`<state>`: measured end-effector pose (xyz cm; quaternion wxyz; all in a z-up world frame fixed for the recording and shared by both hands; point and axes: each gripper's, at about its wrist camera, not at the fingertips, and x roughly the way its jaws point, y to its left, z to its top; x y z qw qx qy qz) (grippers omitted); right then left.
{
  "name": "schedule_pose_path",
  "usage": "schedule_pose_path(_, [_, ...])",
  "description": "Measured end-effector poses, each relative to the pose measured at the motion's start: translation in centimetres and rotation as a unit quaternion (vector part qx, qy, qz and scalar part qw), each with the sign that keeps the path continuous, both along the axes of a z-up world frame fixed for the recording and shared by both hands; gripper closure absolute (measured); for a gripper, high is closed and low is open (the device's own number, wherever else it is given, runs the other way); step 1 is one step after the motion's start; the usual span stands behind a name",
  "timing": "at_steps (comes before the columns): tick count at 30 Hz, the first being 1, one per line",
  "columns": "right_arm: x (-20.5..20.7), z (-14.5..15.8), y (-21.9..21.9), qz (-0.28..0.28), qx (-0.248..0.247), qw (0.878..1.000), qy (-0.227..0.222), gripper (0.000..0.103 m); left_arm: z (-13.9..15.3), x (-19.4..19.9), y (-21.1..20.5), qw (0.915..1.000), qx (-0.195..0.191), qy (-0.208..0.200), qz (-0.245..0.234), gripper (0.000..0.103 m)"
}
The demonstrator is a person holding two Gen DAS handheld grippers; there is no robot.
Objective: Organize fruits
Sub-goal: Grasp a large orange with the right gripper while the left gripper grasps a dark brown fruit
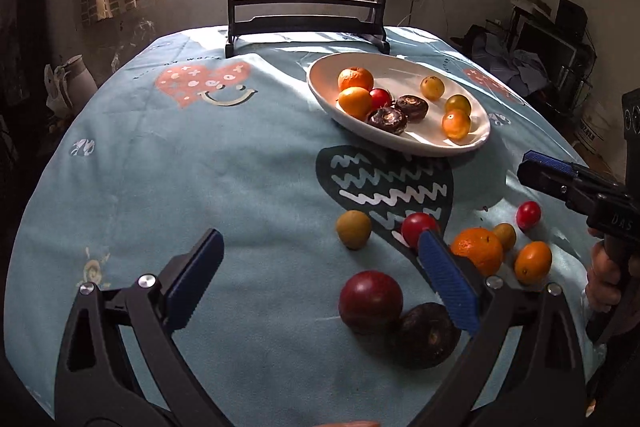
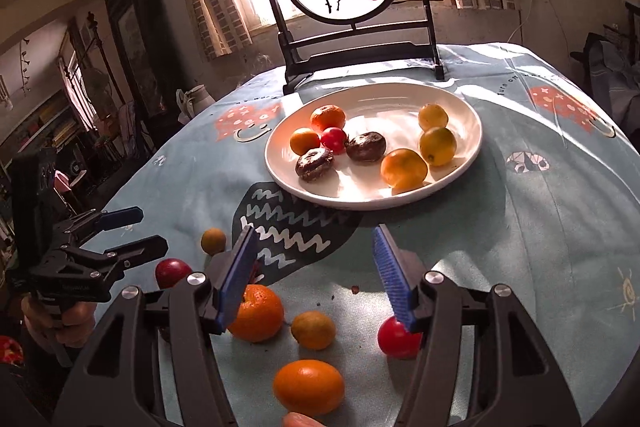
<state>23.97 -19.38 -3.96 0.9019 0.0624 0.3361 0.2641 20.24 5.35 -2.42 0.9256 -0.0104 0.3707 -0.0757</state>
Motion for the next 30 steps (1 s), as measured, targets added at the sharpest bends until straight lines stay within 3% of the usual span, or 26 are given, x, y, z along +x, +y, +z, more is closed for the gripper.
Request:
schedule_pose_path(6, [-1.2,-0.9,-0.3,0.029,0.030,0.998,0.038,0.043,-0.9,-1.4,-1.0,0.9987,0.050,-0.007,0.004,0.004])
schedule_pose_path(11, [-3.9,-1.1,-0.5,0.014,-0.004,0.999,0.043,0.043,-0.7,-1.5,0.6,0.9995,0.019,-0.009,0.024,0.004])
schedule_pose_path(14, [-5.7,-1.2,-0.6,-0.005,-0.027,0.999,0.035,0.043,-0.7,-1.4,1.1,0.9991,0.019,-0.004,0.039,0.004])
schedule_pose_path(18, [-6.3,-2.6,0.7,-0.012,-0.102,0.994,0.042,0.043,-0.7,-1.8,1.0,0.9992,0.020,-0.009,0.034,0.004])
schedule_pose_path(30, [-5.1,-3.4,1.2,-0.014,-0.109,0.991,0.072,0.043,-0.8,-1.9,1.3,0.9994,0.009,-0.003,0.033,0.004])
